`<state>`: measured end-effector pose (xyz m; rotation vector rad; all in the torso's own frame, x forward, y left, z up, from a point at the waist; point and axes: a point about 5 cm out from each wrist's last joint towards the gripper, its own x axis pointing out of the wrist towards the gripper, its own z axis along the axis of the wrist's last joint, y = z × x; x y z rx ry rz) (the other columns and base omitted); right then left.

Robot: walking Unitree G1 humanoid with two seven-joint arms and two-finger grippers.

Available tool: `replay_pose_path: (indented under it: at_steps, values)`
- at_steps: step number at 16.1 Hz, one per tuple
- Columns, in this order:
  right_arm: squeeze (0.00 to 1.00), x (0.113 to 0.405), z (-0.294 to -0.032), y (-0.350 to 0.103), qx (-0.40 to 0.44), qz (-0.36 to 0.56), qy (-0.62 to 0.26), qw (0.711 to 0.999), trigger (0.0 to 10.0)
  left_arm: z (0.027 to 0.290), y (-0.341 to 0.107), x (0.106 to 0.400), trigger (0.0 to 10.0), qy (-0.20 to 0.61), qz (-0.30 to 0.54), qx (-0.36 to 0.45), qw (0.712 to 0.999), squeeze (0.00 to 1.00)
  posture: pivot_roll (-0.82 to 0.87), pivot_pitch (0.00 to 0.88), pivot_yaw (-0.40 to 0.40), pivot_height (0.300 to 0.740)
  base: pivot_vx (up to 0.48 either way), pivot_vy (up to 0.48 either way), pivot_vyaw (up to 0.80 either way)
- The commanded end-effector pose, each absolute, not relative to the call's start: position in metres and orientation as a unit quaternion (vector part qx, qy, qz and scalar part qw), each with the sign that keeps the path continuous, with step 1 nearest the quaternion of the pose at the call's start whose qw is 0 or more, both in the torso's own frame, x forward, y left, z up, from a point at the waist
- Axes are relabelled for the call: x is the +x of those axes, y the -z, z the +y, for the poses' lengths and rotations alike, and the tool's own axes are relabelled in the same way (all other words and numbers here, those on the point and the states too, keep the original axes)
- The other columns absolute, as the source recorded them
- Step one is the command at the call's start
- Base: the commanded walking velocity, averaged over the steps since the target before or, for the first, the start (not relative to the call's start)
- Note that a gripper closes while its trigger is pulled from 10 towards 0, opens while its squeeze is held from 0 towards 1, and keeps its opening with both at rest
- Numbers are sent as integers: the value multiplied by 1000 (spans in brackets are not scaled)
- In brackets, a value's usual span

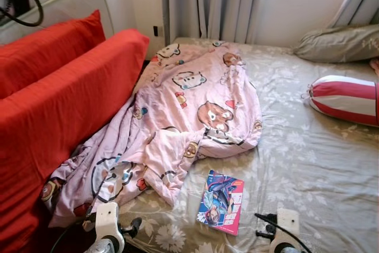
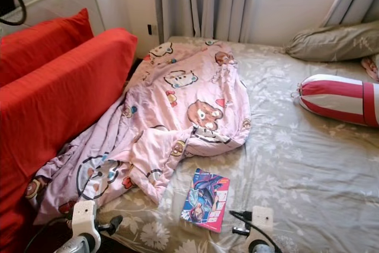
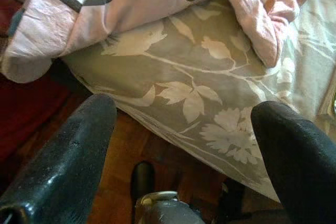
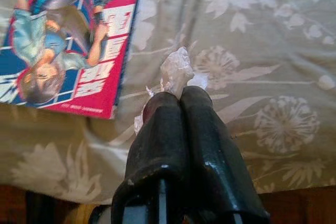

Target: Clean up the room

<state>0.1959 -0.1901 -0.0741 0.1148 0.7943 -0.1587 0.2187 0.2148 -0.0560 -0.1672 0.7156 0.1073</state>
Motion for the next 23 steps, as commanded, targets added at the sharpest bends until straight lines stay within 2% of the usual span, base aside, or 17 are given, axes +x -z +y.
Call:
replay_pose_path:
  at_steps: [1, 3, 8, 14, 23]
  values:
    - [0, 190, -191, 77, 46, 401, 73, 912, 10000, 215, 61, 211, 10000, -62, 363, -88, 925, 0, 18, 0, -48, 740, 0, 0, 0]
    - [0, 189, -193, 78, 40, 400, 75, 913, 10000, 216, 62, 210, 10000, -66, 364, -90, 925, 0, 19, 0, -47, 740, 0, 0, 228]
    - [0, 178, -193, 84, 20, 423, 64, 903, 10000, 224, 63, 205, 10000, -78, 372, -84, 921, 0, 8, 0, -38, 740, 0, 0, 776]
    - [0, 169, -189, 88, 15, 438, 52, 897, 10000, 222, 59, 213, 10000, -71, 362, -83, 926, 0, 10, 0, -29, 740, 0, 0, 790]
    - [0, 172, -191, 87, 13, 438, 53, 897, 10000, 223, 64, 204, 10000, -93, 372, -95, 919, 0, 29, 0, -38, 740, 0, 0, 795]
